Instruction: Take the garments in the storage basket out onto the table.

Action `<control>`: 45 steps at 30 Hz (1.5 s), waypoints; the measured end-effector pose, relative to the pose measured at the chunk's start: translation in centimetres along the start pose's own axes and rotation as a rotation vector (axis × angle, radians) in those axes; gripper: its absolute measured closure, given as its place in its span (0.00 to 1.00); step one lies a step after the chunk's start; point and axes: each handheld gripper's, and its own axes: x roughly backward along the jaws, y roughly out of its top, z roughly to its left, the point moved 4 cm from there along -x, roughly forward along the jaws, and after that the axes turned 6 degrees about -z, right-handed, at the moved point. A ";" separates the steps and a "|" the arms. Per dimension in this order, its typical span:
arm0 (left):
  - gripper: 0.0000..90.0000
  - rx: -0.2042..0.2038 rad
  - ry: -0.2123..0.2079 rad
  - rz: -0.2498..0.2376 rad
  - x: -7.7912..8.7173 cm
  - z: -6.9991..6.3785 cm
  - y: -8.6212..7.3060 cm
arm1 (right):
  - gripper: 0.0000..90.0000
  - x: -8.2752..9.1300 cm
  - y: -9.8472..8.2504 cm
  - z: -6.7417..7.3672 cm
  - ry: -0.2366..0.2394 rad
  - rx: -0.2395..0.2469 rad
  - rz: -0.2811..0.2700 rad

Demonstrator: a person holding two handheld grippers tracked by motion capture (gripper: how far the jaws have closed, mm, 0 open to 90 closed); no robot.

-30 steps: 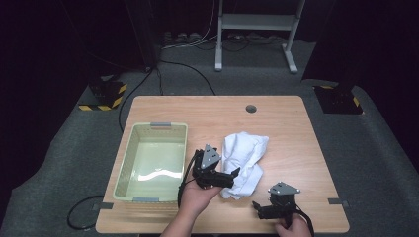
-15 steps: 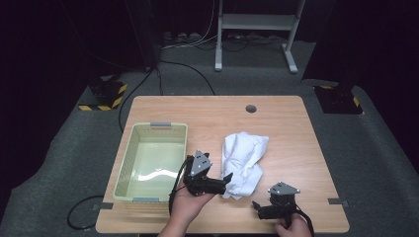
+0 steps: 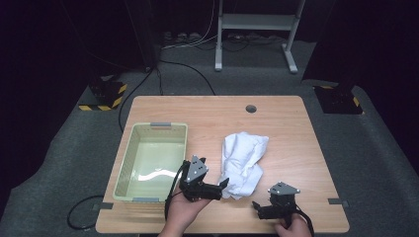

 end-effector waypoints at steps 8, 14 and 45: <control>0.00 -0.007 -0.013 0.021 -0.8 -0.9 -1.7 | 0.00 0.0 0.0 0.0 0.000 0.000 0.000; 0.00 0.000 -0.028 0.049 -1.4 -1.3 -3.7 | 0.00 0.0 0.0 0.0 0.000 0.000 0.000; 0.01 -0.224 0.038 0.290 -1.0 -2.1 -11.2 | 0.00 0.0 0.0 0.0 0.001 0.002 0.001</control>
